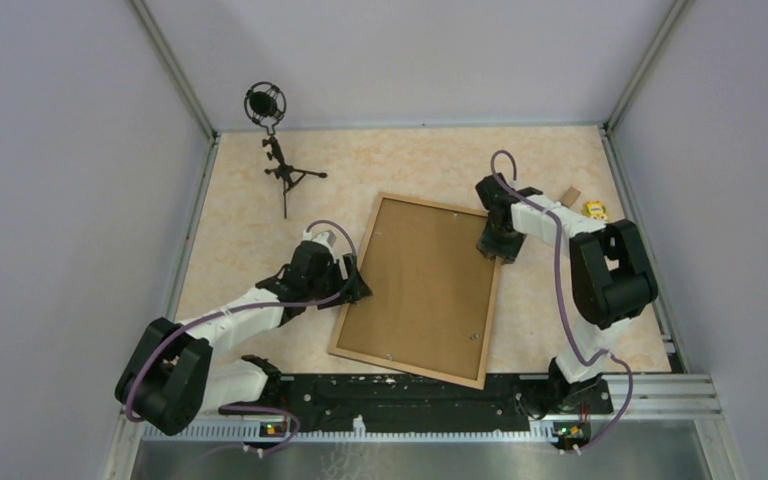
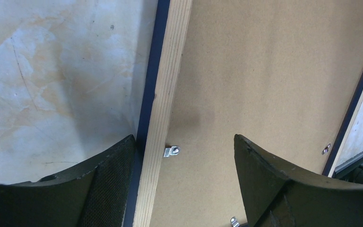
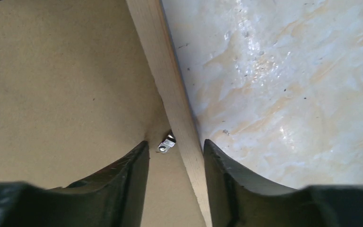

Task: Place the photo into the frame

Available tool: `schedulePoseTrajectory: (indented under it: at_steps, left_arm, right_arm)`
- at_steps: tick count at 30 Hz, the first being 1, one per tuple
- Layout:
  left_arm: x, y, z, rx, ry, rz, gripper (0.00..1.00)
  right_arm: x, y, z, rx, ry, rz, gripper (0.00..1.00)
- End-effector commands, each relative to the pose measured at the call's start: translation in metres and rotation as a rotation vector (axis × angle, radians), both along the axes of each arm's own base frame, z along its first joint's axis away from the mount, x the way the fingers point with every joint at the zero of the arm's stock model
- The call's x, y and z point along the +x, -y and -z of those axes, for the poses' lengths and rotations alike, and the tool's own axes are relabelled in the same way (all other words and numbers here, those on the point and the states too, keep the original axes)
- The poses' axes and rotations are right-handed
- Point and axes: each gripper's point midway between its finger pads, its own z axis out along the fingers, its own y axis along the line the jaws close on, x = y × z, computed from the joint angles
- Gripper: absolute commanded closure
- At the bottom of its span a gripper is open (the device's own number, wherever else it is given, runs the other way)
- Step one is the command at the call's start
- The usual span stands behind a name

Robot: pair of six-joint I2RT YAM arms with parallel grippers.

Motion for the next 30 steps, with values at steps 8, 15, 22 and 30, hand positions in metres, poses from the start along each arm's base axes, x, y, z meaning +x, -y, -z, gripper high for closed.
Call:
schedulePoseTrajectory:
  at_steps: [8, 15, 22, 30]
  left_arm:
    - [-0.015, 0.005, 0.006, -0.03, -0.048, 0.031, 0.2]
    - [-0.017, 0.004, 0.007, -0.03, -0.049, 0.031, 0.2]
    - [-0.018, 0.004, 0.008, -0.03, -0.046, 0.033, 0.2]
    - [-0.018, 0.003, 0.008, -0.032, -0.044, 0.033, 0.2]
  right_arm:
    - [-0.025, -0.016, 0.01, 0.051, -0.117, -0.068, 0.45]
    - [-0.012, -0.009, -0.003, 0.054, -0.061, -0.024, 0.45]
    - [-0.005, 0.007, -0.015, 0.031, -0.019, 0.04, 0.42]
    - [-0.005, 0.013, -0.017, 0.056, -0.005, 0.082, 0.53]
